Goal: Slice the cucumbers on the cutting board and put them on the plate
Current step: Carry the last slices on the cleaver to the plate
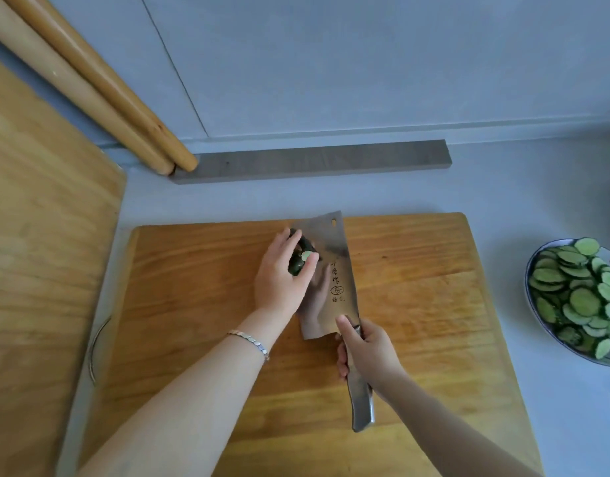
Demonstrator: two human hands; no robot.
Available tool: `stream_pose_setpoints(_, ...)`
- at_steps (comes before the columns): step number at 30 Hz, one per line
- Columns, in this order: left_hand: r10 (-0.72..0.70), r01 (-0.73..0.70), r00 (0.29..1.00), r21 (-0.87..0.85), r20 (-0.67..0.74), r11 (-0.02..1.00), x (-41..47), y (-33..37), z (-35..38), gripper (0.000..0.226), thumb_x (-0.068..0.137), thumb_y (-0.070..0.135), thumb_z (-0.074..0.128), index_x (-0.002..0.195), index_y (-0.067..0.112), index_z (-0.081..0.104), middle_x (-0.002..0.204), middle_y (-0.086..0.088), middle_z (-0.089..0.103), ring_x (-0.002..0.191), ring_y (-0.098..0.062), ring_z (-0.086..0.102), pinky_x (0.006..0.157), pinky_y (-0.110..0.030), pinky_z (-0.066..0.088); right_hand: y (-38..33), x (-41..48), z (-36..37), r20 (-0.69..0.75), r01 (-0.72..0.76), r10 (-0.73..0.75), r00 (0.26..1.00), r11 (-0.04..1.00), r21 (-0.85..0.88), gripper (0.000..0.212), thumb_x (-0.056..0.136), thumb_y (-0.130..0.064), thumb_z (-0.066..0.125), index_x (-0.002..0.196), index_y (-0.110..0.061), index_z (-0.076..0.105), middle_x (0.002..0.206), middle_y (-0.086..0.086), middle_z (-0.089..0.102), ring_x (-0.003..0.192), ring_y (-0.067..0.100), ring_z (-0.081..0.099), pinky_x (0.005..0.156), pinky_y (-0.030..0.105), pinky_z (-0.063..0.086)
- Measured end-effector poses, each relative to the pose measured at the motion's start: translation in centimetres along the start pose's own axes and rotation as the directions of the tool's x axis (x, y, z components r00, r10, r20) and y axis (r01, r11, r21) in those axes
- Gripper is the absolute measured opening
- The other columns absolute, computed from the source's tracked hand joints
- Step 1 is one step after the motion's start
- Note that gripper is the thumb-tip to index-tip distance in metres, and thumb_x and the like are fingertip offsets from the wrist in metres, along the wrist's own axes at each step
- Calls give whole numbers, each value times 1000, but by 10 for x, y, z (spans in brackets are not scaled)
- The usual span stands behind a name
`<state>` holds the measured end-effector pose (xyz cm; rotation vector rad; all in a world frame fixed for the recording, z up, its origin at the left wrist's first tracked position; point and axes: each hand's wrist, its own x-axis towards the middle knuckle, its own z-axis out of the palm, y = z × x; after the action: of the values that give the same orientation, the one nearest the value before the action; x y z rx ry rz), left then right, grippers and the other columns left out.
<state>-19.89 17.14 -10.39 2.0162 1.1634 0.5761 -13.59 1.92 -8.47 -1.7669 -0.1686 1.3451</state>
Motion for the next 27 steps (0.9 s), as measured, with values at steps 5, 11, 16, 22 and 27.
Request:
stream_pose_setpoints(5, 101, -98, 995, 113, -19, 989, 0, -8, 6, 40, 78, 36, 69, 115, 21, 63, 137, -8, 43, 123, -26, 44, 90, -34, 44, 4, -3, 17, 36, 4, -4, 999, 1000, 0, 31, 96, -28, 52, 76, -4, 49, 44, 3, 48, 35, 20, 44, 41, 29, 44)
stream_pose_setpoints(11, 163, -159, 985, 83, -48, 984, -9, 4, 14, 42, 77, 48, 53, 98, 15, 69, 115, -12, 52, 105, -24, 54, 79, -29, 49, 5, -17, 10, 13, 27, -28, 1000, 999, 45, 31, 96, -26, 52, 74, -6, 46, 45, 5, 45, 35, 22, 41, 40, 29, 43)
stream_pose_setpoints(16, 230, -230, 973, -23, -16, 973, -20, 36, 35, 40, 77, 44, 59, 98, 12, 70, 111, -6, 57, 117, -15, 45, 90, -21, 37, 7, -43, -15, -62, 50, -43, 997, 991, 128, 28, 97, -21, 50, 74, -6, 43, 45, 6, 44, 33, 20, 40, 38, 26, 40)
stream_pose_setpoints(22, 370, -365, 924, -69, 100, 929, -55, 111, 72, 29, 78, 31, 70, 102, 14, 69, 113, -3, 58, 117, -13, 44, 83, -23, 39, 19, -93, -68, -266, 83, -27, 964, 977, 199, 27, 97, -19, 49, 76, -4, 44, 42, 5, 42, 29, 19, 38, 37, 25, 39)
stream_pose_setpoints(27, 529, -506, 831, -163, 173, 847, -116, 183, 125, 28, 78, 27, 71, 102, 12, 69, 112, -4, 58, 121, -23, 47, 86, -27, 42, 51, -157, -133, -434, 123, -19, 901, 969, 214, 28, 97, -21, 48, 76, -4, 44, 43, 6, 43, 31, 21, 40, 39, 27, 41)
